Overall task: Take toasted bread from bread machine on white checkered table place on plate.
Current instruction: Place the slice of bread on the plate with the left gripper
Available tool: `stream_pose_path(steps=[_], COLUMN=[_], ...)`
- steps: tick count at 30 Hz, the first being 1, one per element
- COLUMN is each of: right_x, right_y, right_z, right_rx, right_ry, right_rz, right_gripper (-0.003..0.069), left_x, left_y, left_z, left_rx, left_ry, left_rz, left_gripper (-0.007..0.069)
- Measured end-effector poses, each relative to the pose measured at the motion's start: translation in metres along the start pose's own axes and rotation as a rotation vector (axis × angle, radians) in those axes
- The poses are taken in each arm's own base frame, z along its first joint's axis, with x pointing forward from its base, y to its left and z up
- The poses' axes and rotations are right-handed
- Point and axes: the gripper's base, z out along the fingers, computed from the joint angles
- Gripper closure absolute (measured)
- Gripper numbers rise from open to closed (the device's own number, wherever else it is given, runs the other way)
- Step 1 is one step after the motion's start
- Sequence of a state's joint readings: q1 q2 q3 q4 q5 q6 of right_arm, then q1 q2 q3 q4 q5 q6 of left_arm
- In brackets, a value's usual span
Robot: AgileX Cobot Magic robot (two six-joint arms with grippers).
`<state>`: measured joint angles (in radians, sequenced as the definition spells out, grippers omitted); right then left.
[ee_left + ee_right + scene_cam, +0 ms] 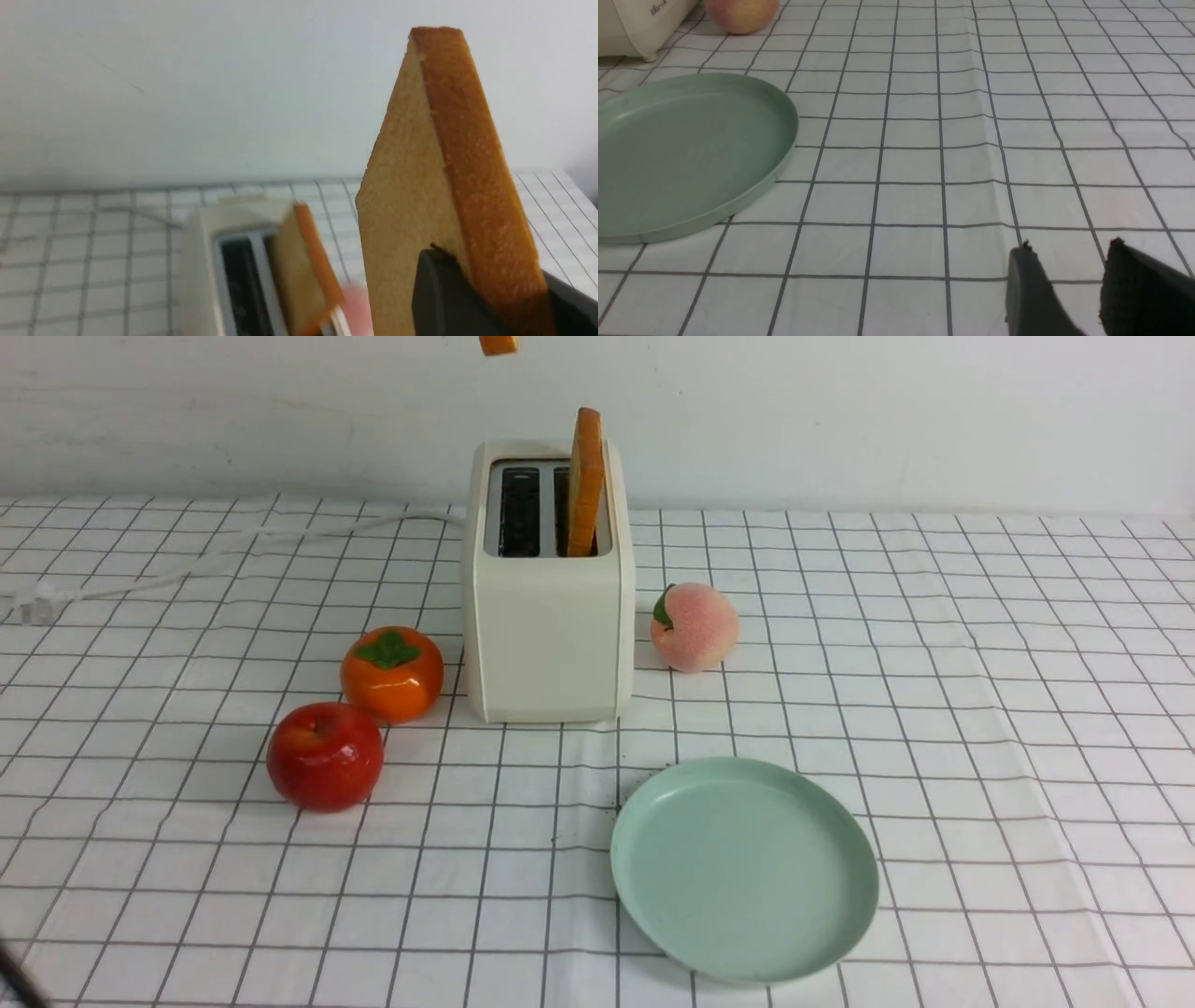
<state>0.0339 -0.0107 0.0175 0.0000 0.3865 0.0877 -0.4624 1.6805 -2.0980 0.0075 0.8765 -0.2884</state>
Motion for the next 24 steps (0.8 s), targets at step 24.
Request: stream_pose_path(steps=[24], right_x=[0.000], right_y=[0.000], right_z=[0.000], right_rx=[0.000], right_ry=[0.000], right_rz=[0.000], right_gripper=[0.0419], left_x=[0.232], left_y=[-0.033], left_z=[0.102], left_rx=[0.516], left_ry=[0.491], left_rz=[-0.089], left_gripper=[0.0519])
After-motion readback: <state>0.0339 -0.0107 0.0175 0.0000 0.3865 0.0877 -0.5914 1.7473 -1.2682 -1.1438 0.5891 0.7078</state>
